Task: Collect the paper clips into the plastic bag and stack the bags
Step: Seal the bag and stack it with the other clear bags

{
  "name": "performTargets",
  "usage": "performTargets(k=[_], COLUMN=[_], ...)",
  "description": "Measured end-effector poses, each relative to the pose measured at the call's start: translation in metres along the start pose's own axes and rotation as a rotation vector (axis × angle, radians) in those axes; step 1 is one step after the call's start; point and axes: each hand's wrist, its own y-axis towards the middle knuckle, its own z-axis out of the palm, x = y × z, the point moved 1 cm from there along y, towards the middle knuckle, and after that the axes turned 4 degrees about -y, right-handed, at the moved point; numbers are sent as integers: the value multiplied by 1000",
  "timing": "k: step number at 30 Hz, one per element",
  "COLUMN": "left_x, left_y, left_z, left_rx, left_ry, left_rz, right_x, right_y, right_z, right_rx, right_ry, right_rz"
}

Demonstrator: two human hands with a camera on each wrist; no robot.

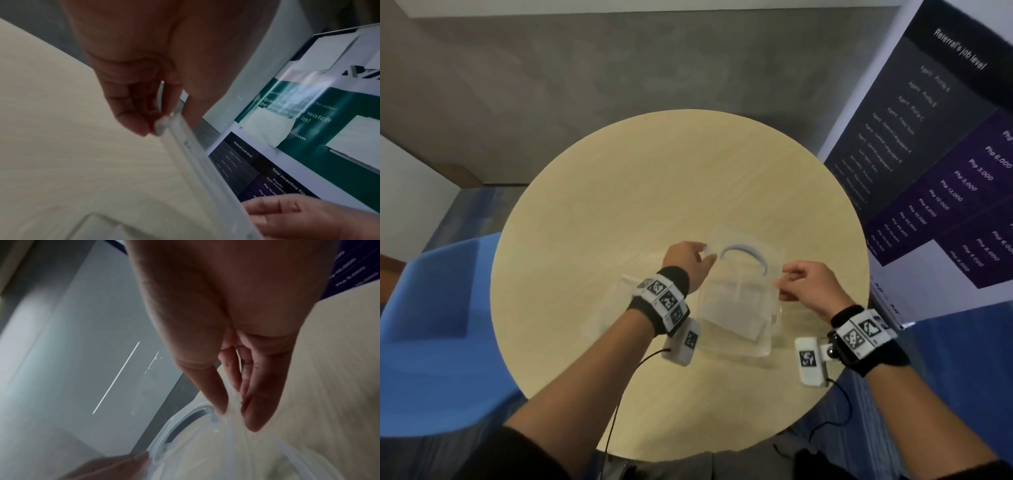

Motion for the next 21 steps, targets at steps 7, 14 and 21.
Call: performTargets(k=[7,14,21], left_x=[52,65,75], left_y=[-25,-32,-35], left_z=[27,43,48], left_rx=[74,1,-102], left_ry=[77,123,-35], left_rz=[-108,-86,-61], right_x=[-25,-21,-38], right_y=[-25,-39,-31], right_z=[23,41,40], right_rx=[-56,-49,-114], right_ry=[-394,-826,-489], right_rz=[-82,-78,-94])
